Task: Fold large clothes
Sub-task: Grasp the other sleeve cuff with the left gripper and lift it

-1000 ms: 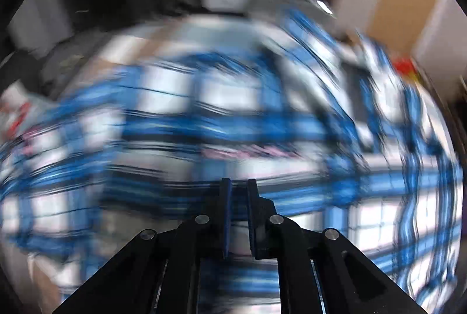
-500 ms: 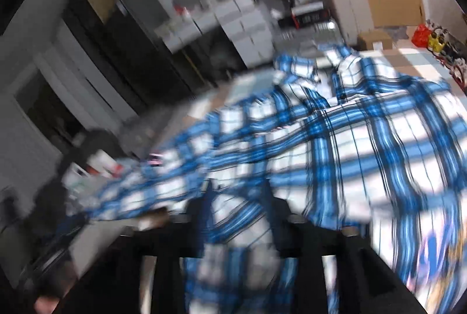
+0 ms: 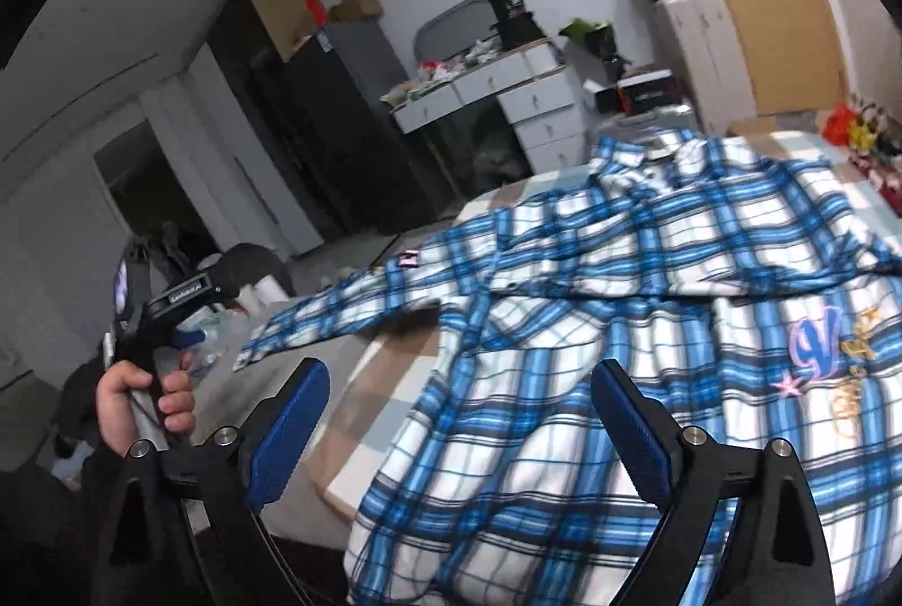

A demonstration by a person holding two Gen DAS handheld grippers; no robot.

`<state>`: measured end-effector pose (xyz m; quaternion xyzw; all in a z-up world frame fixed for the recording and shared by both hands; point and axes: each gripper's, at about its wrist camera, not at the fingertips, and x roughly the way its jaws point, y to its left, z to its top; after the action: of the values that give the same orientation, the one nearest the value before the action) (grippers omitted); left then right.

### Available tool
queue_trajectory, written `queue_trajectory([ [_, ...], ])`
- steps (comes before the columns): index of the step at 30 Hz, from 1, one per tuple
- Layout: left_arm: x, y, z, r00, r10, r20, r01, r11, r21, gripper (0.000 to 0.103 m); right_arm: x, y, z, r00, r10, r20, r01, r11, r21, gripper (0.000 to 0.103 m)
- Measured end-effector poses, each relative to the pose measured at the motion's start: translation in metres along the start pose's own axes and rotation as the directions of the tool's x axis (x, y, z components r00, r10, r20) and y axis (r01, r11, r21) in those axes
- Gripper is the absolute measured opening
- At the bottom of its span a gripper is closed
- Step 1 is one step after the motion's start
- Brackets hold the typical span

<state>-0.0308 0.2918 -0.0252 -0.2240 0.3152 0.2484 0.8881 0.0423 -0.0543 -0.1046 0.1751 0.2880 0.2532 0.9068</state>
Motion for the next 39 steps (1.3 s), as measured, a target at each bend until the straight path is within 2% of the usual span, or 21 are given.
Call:
queue_trajectory([
  [1,0.007,0.025,0.01,0.999,0.034,-0.013,-0.035,0.998,-0.048,0.102,-0.002,0.002,0.0,1.0,0.005,0.003,-0.005,1.0,0.003,0.095],
  [4,0.028,0.073,0.029,0.996,0.043,-0.077,-0.053,0.99,-0.133,0.102,-0.002,0.003,-0.001,1.0,0.019,0.003,-0.019,0.999,0.028,0.095],
  [7,0.052,0.105,0.038,0.984,-0.018,-0.179,-0.019,0.978,-0.206,0.102,-0.003,0.005,-0.001,1.0,0.023,0.009,-0.023,1.0,0.019,0.095],
  [9,0.066,0.114,0.043,0.972,-0.049,-0.231,-0.001,0.978,-0.21,0.101,-0.006,0.008,-0.001,1.0,0.007,0.024,-0.007,1.0,-0.008,0.095],
  [12,0.072,0.116,0.05,0.971,-0.031,-0.236,-0.008,0.987,-0.163,0.101,-0.005,0.007,-0.002,1.0,0.003,0.023,-0.003,1.0,-0.01,0.095],
  [13,0.076,0.117,0.051,0.967,-0.062,-0.246,0.024,0.987,-0.157,0.101,-0.005,0.005,-0.002,1.0,0.005,0.021,-0.005,1.0,-0.002,0.095],
  [14,0.083,0.114,0.05,0.955,-0.107,-0.277,0.067,0.986,-0.151,0.101,-0.005,0.004,-0.002,1.0,0.005,0.02,-0.005,1.0,0.002,0.095],
  [16,0.09,0.112,0.051,0.944,-0.147,-0.295,0.109,0.984,-0.142,0.101,-0.005,0.003,-0.002,1.0,-0.001,0.017,0.001,1.0,0.008,0.095],
  [18,0.101,0.113,0.052,0.945,-0.102,-0.311,0.07,0.991,-0.113,0.093,-0.006,0.002,-0.002,1.0,-0.005,0.019,0.005,1.0,0.011,0.095],
  [20,0.116,0.112,0.05,0.928,-0.101,-0.358,0.067,0.992,-0.106,0.073,-0.007,0.001,-0.002,1.0,-0.009,0.021,0.009,1.0,0.015,0.095],
  [21,0.12,0.115,0.05,0.921,-0.1,-0.376,0.066,0.992,-0.103,0.066,-0.008,0.001,-0.002,1.0,-0.012,0.021,0.011,1.0,0.016,0.095],
  [22,0.124,0.118,0.05,0.917,-0.104,-0.386,0.069,0.992,-0.103,0.054,-0.009,0.0,-0.002,1.0,-0.013,0.023,0.013,1.0,0.018,0.095],
  [24,0.13,0.121,0.048,0.908,-0.109,-0.406,0.071,0.992,-0.106,0.051,-0.01,0.0,-0.002,0.999,-0.019,0.026,0.019,1.0,0.017,0.095],
  [27,0.13,0.124,0.052,0.908,-0.122,-0.4,0.081,0.99,-0.117,0.051,-0.011,0.001,-0.001,0.999,-0.03,0.032,0.03,0.999,0.012,0.095],
  [28,0.13,0.123,0.053,0.91,-0.118,-0.398,0.077,0.99,-0.116,0.047,-0.011,0.001,-0.001,0.999,-0.034,0.033,0.034,0.999,0.01,0.095],
  [30,0.134,0.121,0.057,0.91,-0.063,-0.41,0.036,0.997,-0.073,0.025,-0.01,0.002,-0.001,0.999,-0.039,0.031,0.039,0.999,0.008,0.095],
  [31,0.134,0.12,0.057,0.906,-0.043,-0.42,0.022,0.998,-0.055,0.006,-0.009,0.002,-0.002,0.999,-0.042,0.025,0.042,0.999,0.007,0.095],
  [32,0.135,0.12,0.057,0.904,-0.03,-0.426,0.011,0.999,-0.048,0.004,-0.008,0.001,-0.002,0.999,-0.044,0.022,0.044,0.999,0.007,0.095],
  [34,0.131,0.12,0.058,0.907,-0.059,-0.418,0.041,0.998,-0.053,0.0,-0.007,0.002,-0.002,0.999,-0.043,0.014,0.043,0.999,0.007,0.095],
  [36,0.123,0.118,0.063,0.922,-0.065,-0.382,0.051,0.998,-0.045,0.0,-0.008,0.002,-0.003,0.999,-0.044,0.013,0.044,0.999,0.005,0.095],
  [39,0.102,0.11,0.072,0.937,-0.165,-0.307,0.15,0.986,-0.07,0.0,-0.008,0.003,-0.003,0.999,-0.043,0.013,0.043,0.999,0.004,0.095],
])
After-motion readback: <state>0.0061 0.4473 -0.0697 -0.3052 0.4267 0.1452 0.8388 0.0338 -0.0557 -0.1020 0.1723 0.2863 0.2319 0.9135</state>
